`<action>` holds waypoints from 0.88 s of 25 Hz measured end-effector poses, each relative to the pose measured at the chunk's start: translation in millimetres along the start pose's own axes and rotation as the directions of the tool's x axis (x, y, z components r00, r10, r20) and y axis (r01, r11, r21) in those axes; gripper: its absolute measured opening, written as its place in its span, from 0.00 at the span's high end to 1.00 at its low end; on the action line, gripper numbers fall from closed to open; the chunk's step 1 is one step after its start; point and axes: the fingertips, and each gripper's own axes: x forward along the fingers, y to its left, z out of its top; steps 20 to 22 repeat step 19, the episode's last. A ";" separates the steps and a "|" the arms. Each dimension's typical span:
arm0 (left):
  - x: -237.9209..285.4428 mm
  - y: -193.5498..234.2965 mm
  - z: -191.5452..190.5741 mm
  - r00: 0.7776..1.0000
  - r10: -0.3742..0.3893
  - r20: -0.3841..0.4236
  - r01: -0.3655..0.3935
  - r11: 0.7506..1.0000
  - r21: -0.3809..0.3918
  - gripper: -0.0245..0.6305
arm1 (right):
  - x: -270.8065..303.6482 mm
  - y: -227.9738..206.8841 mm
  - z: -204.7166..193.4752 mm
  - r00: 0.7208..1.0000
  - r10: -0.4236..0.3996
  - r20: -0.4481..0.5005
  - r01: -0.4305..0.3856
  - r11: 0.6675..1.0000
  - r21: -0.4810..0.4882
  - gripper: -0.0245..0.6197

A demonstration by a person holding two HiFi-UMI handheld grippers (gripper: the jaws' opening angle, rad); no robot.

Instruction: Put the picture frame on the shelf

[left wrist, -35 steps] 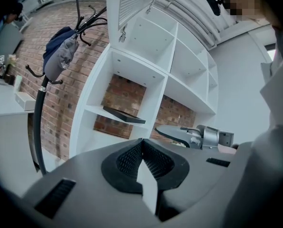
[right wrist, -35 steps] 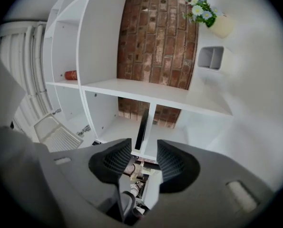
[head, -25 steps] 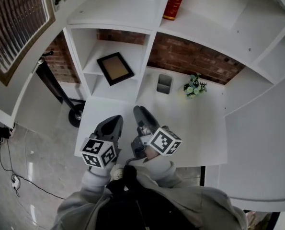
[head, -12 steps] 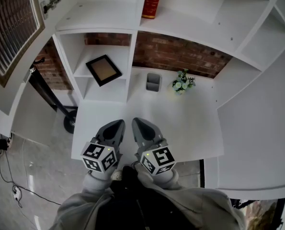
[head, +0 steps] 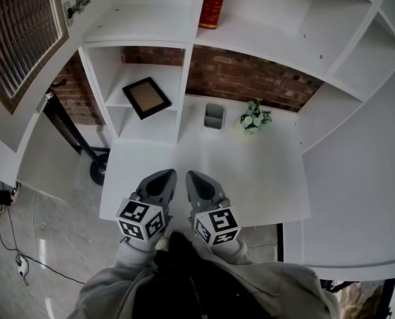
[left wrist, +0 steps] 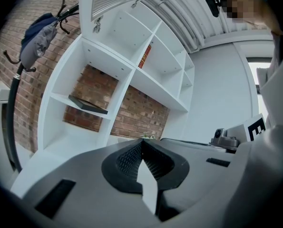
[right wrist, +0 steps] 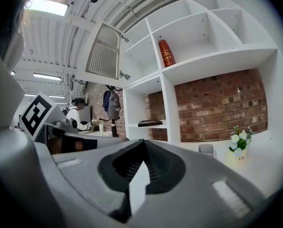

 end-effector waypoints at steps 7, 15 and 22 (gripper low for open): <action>-1.1 5.4 1.2 1.000 0.014 -0.002 -0.014 1.000 0.004 0.96 | 6.0 3.8 -1.0 1.000 0.013 -0.008 -0.013 1.000 -0.009 0.96; -7.1 15.4 -0.7 0.999 0.036 -0.006 -0.037 0.999 -0.009 0.96 | 16.0 13.0 -6.0 0.999 0.046 -0.030 -0.045 0.999 0.023 0.96; -8.2 17.7 -3.5 0.999 0.040 -0.014 -0.040 0.999 -0.009 0.96 | 19.2 15.5 -8.4 0.998 0.057 -0.038 -0.056 0.998 0.042 0.96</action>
